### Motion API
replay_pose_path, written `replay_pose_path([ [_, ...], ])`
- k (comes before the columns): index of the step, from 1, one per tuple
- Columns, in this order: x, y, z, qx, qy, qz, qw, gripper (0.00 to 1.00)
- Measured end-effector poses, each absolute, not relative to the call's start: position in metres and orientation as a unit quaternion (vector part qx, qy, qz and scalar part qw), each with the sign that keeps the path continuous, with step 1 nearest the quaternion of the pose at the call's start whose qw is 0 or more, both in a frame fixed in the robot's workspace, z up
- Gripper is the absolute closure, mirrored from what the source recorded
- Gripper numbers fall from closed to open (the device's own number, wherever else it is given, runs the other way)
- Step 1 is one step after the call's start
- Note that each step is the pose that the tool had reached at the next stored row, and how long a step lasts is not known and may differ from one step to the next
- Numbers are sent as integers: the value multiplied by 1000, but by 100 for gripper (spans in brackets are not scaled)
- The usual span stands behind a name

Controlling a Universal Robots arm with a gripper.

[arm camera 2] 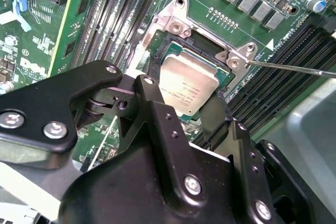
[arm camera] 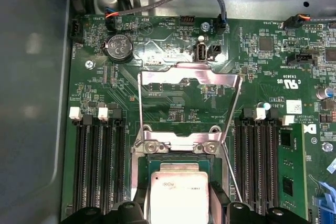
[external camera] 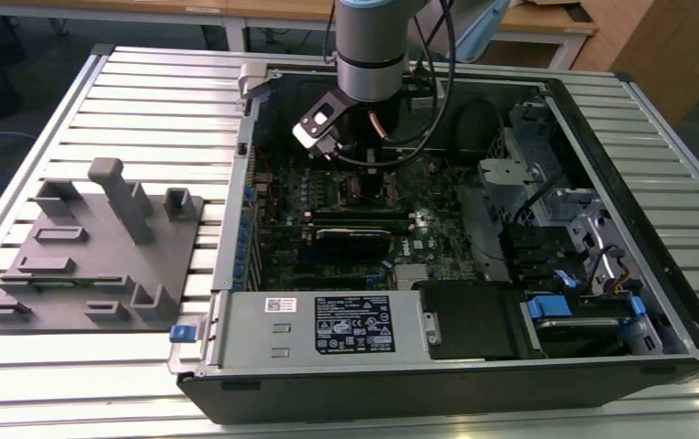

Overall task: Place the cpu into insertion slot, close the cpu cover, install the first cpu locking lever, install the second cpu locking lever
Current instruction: 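Place the cpu into insertion slot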

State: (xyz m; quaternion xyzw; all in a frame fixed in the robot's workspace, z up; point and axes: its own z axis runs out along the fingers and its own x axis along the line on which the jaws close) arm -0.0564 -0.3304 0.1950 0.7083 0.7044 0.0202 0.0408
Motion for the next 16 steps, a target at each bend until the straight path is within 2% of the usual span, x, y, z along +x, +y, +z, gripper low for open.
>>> replay_pose_path([
  [16,-57,-330,193,709,704,20,41,46],
])
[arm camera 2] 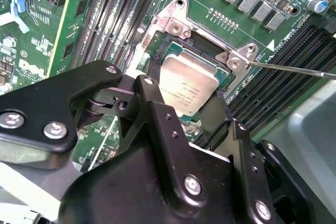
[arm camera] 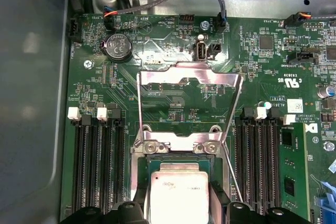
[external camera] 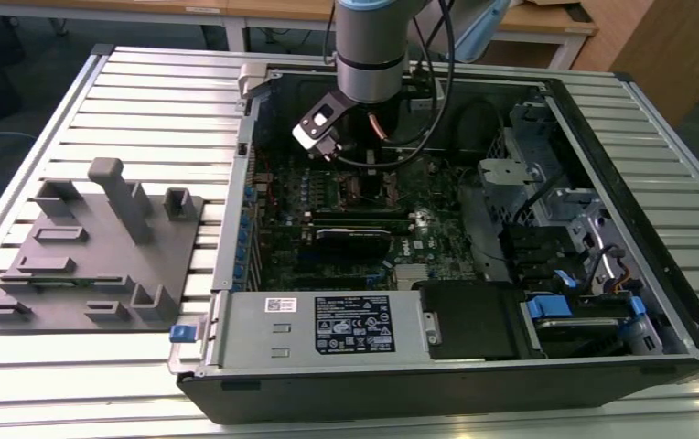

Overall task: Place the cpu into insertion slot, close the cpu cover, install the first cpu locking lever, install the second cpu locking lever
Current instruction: 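Place the cpu into insertion slot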

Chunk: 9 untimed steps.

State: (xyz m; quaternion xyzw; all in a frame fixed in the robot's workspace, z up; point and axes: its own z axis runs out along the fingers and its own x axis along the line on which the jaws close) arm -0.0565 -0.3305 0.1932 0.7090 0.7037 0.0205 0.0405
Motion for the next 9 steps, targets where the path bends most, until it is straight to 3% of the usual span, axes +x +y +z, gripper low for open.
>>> replay_pose_path([
  [9,-57,-332,192,709,704,21,40,46],
])
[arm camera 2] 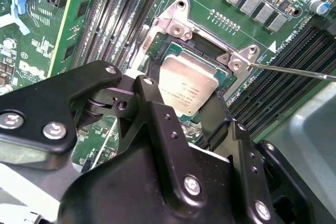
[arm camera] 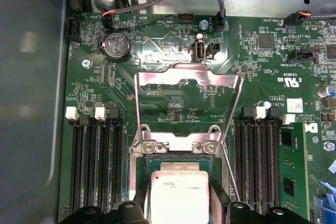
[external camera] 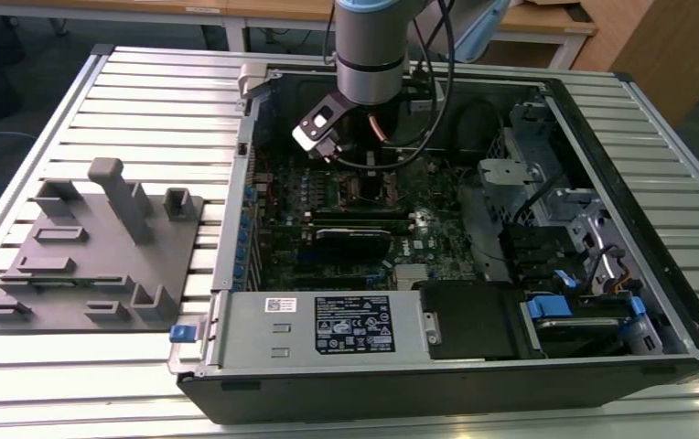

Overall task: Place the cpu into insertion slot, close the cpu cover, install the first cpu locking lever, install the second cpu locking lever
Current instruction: 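Place the cpu into insertion slot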

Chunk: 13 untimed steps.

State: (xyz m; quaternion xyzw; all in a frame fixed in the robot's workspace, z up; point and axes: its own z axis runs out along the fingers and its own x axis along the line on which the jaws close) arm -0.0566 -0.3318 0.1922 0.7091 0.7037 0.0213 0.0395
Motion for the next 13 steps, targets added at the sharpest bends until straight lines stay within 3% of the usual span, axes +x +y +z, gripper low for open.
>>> replay_pose_path([
  [13,-57,-332,192,709,704,25,36,46],
])
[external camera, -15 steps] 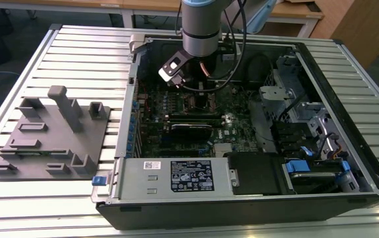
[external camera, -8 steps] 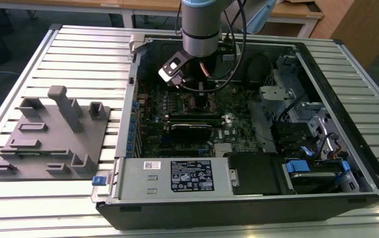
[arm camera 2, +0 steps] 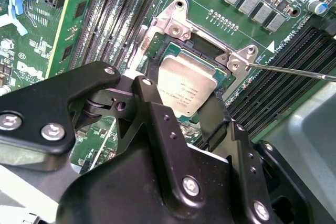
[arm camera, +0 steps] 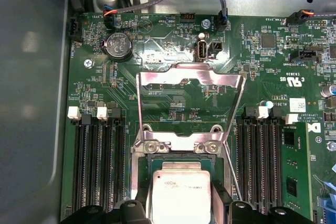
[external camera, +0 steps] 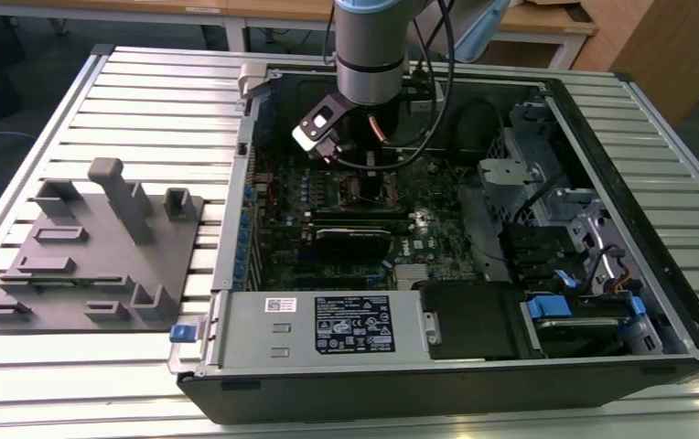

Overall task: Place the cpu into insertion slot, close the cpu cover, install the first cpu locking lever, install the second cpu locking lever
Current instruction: 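Place the cpu into insertion slot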

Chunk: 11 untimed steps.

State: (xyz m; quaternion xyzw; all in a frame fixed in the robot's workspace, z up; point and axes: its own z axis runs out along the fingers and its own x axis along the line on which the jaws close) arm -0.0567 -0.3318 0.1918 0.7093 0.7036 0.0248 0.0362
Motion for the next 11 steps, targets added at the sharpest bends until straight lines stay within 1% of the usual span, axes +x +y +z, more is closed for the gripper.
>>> replay_pose_path([
  [11,-57,-332,191,709,704,25,36,46],
])
